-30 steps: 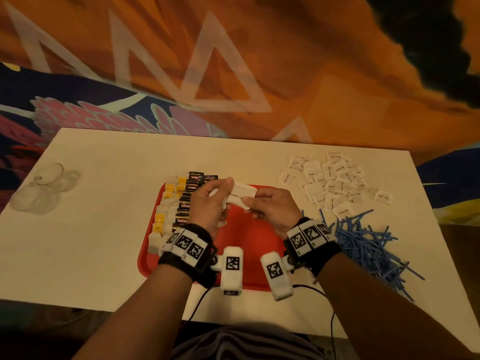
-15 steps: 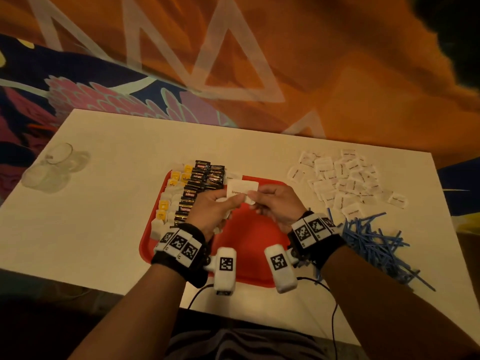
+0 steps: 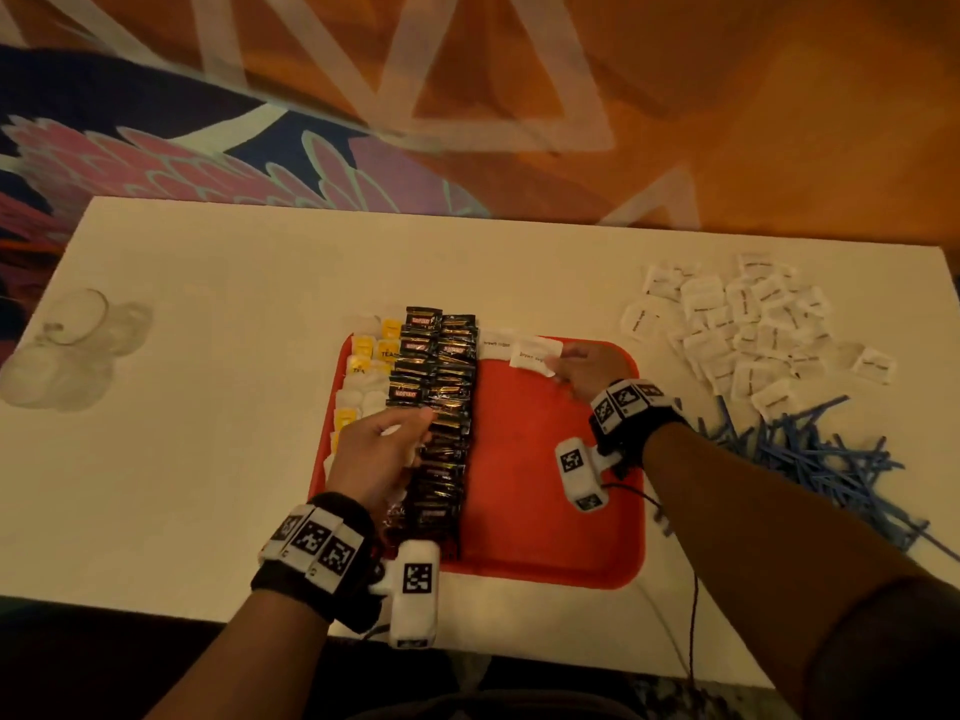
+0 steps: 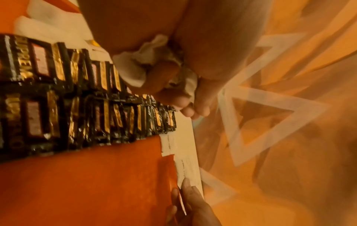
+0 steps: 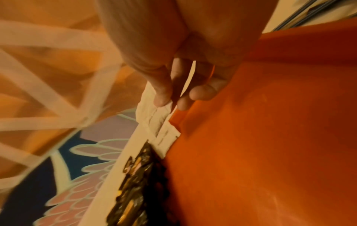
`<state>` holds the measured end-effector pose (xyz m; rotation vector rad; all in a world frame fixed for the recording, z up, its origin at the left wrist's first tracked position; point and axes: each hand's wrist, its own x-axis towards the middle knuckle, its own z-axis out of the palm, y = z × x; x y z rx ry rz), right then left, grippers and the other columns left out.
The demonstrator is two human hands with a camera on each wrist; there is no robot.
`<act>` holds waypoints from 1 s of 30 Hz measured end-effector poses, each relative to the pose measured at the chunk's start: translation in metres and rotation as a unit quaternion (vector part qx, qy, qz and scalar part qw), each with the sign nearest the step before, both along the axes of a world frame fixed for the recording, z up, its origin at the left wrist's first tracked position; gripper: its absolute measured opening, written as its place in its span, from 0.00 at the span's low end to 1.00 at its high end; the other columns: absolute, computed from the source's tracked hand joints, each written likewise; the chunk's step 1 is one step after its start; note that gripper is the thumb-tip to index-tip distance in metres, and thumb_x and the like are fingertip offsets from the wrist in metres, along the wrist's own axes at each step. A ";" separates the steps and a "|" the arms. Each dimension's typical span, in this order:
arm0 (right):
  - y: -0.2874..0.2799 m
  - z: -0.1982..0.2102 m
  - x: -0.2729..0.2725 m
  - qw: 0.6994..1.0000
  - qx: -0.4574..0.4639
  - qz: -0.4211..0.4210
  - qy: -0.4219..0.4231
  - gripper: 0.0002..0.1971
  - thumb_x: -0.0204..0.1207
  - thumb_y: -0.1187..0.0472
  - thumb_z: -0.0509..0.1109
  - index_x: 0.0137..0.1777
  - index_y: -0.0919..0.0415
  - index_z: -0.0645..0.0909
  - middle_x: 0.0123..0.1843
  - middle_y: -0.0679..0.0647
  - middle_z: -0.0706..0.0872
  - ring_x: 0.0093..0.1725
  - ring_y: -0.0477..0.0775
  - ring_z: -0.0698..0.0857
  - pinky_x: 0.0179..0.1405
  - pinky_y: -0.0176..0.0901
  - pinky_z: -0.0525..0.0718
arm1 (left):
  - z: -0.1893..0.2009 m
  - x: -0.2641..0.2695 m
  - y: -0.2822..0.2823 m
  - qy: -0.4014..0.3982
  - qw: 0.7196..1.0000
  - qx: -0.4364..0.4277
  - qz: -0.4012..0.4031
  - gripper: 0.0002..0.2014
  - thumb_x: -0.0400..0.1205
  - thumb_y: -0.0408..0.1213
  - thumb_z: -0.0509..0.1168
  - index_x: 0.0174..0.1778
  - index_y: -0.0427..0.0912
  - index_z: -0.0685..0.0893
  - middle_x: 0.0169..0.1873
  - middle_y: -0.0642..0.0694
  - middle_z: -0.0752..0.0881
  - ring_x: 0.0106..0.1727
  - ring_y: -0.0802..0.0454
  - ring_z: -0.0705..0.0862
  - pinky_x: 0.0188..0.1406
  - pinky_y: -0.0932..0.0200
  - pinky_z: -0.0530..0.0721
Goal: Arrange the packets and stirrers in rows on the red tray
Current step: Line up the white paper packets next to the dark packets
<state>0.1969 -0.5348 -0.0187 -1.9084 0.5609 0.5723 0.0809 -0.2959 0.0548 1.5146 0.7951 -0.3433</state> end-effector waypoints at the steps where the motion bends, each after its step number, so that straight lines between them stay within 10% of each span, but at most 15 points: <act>1: 0.001 -0.005 0.006 1.000 -0.009 0.003 0.003 0.09 0.75 0.53 0.77 0.53 0.52 0.87 0.37 0.48 0.88 0.35 0.46 0.83 0.39 0.41 0.81 | -0.003 0.000 0.007 0.002 1.000 -0.004 0.007 0.07 0.81 0.44 0.73 0.47 0.46 0.92 0.34 0.50 0.87 0.25 0.55 0.77 0.16 0.67 0.66; 13: 0.013 -0.031 0.033 0.995 -0.098 0.011 0.024 0.11 0.74 0.53 0.77 0.54 0.56 0.89 0.38 0.51 0.89 0.32 0.47 0.83 0.37 0.41 0.81 | -0.012 0.016 0.040 0.024 1.000 -0.010 0.014 0.07 0.82 0.40 0.71 0.49 0.39 0.89 0.27 0.50 0.84 0.16 0.60 0.73 0.11 0.68 0.65; 19: 0.014 -0.036 0.032 0.993 -0.121 -0.009 0.013 0.13 0.70 0.50 0.80 0.51 0.55 0.89 0.48 0.54 0.92 0.51 0.56 0.90 0.57 0.51 0.88 | -0.017 0.020 0.041 0.026 1.000 -0.015 0.004 0.08 0.82 0.42 0.71 0.46 0.40 0.90 0.31 0.45 0.83 0.19 0.57 0.73 0.12 0.67 0.65; 30: 0.007 0.018 -0.007 0.994 -0.080 0.023 -0.065 0.09 0.72 0.51 0.77 0.51 0.51 0.88 0.44 0.47 0.90 0.42 0.44 0.86 0.33 0.31 0.75 | -0.005 0.039 0.003 0.047 0.988 -0.145 0.028 0.31 0.87 0.63 0.49 0.52 0.38 0.82 0.30 0.46 0.84 0.15 0.58 0.71 0.12 0.70 0.60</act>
